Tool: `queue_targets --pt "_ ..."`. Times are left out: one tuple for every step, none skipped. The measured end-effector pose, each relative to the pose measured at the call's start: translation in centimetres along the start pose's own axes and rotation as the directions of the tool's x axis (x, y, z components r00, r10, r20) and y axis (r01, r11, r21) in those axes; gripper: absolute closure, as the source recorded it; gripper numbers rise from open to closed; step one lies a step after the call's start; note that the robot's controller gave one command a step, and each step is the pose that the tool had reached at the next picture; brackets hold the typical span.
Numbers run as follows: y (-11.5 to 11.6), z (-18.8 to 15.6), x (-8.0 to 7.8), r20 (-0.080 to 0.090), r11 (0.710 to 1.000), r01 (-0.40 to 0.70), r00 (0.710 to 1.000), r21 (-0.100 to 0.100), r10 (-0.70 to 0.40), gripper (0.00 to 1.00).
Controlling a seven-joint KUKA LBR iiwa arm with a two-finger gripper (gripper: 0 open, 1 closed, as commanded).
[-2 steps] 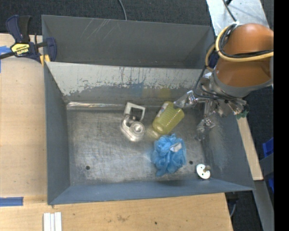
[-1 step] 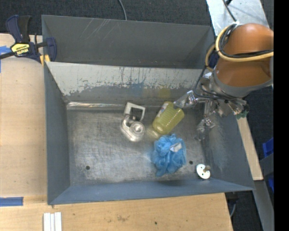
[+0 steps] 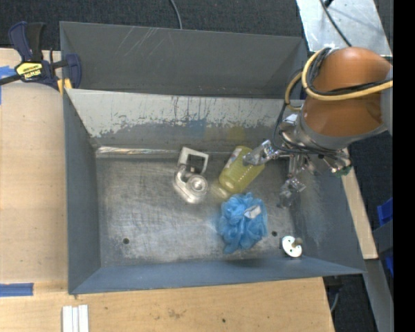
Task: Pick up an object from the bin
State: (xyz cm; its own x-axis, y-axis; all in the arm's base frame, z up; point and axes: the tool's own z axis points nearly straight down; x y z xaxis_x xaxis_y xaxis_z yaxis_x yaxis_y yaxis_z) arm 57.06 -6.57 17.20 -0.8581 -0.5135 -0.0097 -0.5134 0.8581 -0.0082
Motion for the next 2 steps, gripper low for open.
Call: queue_targets --pt "1.8 5.6 1.4 -0.008 0.969 0.245 0.969 -0.015 -0.245 0.0" --pt "0.7 3.8 1.8 -0.005 0.98 0.201 0.98 -0.008 -0.201 0.0"
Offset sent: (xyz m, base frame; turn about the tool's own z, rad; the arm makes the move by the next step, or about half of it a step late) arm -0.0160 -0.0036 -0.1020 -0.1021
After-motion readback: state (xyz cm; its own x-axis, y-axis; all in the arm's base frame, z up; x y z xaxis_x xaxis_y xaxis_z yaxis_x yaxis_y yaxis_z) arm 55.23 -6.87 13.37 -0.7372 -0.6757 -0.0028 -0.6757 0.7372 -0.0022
